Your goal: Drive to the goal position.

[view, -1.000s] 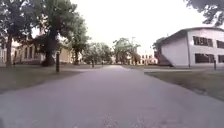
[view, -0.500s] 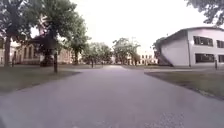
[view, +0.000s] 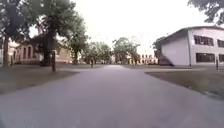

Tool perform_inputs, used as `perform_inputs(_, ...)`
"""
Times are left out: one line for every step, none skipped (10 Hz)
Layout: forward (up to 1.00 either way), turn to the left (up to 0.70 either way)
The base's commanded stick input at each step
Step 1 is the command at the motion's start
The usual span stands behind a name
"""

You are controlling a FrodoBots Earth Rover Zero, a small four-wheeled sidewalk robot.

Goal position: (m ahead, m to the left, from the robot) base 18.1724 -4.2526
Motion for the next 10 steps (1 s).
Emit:
perform_inputs(0.45,0.00)
perform_inputs(0.45,0.00)
perform_inputs(0.45,0.00)
perform_inputs(0.45,0.00)
perform_inputs(0.45,0.00)
perform_inputs(0.45,0.00)
perform_inputs(0.45,0.00)
perform_inputs(0.45,0.00)
perform_inputs(0.45,0.00)
perform_inputs(0.45,0.00)
